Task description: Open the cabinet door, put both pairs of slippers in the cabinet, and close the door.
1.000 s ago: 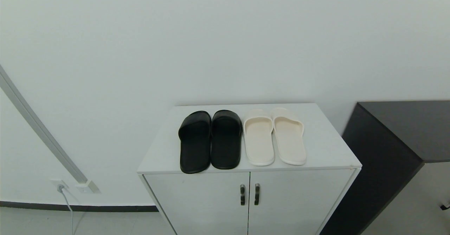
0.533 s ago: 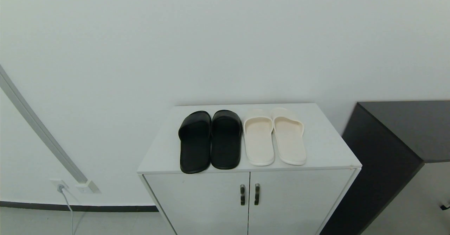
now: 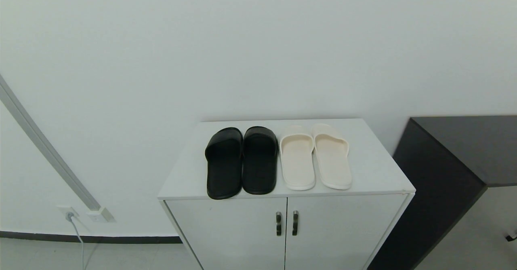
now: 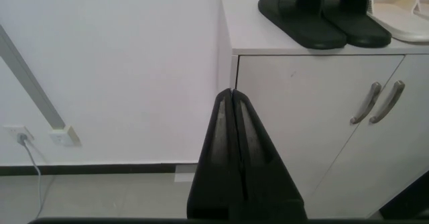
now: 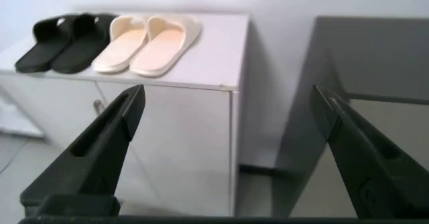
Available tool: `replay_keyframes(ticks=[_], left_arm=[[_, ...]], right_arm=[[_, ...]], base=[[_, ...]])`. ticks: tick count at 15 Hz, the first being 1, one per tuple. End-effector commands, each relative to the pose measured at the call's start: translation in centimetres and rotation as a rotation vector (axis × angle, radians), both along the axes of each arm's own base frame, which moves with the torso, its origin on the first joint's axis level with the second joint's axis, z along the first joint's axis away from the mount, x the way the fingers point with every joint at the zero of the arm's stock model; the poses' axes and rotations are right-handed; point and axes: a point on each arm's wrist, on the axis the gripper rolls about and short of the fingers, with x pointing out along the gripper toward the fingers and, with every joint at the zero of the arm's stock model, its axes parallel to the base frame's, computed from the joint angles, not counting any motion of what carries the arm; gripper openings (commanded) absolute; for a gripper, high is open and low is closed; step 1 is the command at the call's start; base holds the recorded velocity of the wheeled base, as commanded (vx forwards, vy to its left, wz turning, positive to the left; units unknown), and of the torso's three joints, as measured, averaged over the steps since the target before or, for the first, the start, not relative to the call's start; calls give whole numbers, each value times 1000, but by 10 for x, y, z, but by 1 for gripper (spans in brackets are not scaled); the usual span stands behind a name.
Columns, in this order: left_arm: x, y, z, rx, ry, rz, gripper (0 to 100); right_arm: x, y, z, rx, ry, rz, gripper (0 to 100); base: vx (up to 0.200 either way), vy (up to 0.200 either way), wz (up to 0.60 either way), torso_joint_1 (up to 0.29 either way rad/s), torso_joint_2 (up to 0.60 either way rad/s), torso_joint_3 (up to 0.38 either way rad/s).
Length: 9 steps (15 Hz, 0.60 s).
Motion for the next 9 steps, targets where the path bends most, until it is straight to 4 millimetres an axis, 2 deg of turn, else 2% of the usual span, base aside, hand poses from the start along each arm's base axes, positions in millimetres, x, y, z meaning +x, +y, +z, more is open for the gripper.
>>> replay_keyframes(ticks=[1,3,4,6,7,9], left_arm=[[0,0,0,4,2,1,0],[0,0,0,15,3,-2,0],[0,0,0,32,4,-3,0],[0,0,0,32,4,-3,0],[0,0,0,32,4,-3,0],[0,0,0,33,4,-5,0]], right_arm=[[70,10,16,-11,191,155,100],[92,20,24,-12,232,208,100],[105,34,30,-20,255,242,100],[116,57,38,-7,241,261,100],[123,78,45,15,243,257,100],[131,102,50,20,260,240,100]], base=[[0,0,0,0,0,0],[0,0,0,0,0,0],[0,0,0,0,0,0],[0,0,0,0,0,0],[0,0,0,0,0,0],[0,0,0,0,0,0]])
